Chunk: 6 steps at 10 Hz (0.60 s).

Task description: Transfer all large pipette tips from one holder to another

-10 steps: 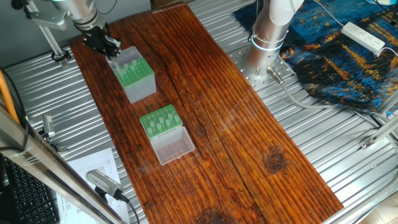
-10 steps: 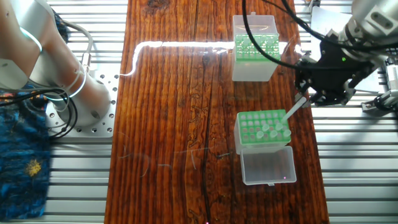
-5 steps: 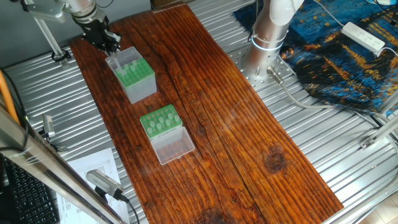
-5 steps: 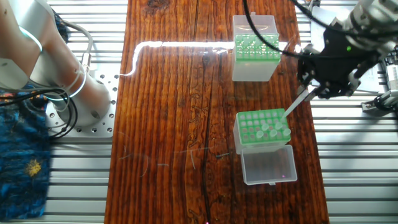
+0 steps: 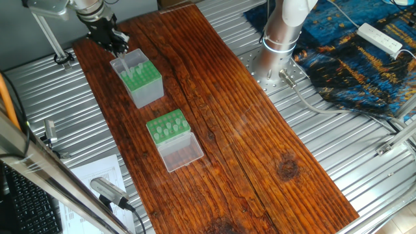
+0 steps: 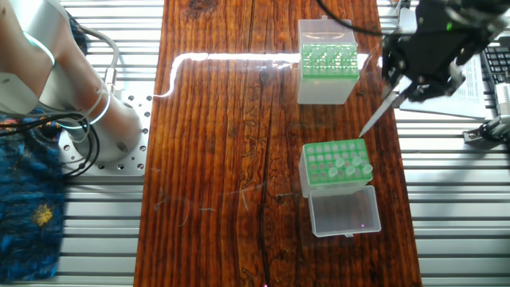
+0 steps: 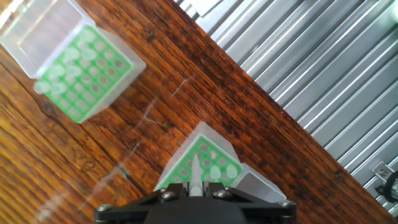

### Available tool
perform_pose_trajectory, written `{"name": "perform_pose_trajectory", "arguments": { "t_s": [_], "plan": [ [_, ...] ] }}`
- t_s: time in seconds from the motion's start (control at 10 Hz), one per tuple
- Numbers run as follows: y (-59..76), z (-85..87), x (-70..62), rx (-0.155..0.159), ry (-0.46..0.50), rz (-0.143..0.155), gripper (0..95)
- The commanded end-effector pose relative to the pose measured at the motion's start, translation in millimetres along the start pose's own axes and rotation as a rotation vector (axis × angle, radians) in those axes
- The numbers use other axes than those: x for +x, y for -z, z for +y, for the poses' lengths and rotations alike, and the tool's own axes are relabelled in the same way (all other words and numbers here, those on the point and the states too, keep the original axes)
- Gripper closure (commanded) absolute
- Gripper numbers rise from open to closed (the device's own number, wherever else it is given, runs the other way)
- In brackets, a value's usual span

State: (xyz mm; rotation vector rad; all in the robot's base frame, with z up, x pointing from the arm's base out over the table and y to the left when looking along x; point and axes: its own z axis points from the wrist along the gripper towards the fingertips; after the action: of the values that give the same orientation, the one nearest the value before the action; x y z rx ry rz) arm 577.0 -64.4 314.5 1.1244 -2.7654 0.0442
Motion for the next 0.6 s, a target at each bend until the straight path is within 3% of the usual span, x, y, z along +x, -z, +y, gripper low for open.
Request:
{"name": "perform_pose_trajectory", "arguments": {
  "t_s": [0.1, 0.3, 0.6],
  "plan": [
    [8.9, 7.5, -8.6, -0.008, -0.018, -0.02, 95.0],
    [18.8, 28.7, -33.8, -0.027, -0.087, -0.05, 95.0],
    [20.0, 55.3, -69.6, -0.039, -0.156, -0.056, 95.0]
  ]
}}
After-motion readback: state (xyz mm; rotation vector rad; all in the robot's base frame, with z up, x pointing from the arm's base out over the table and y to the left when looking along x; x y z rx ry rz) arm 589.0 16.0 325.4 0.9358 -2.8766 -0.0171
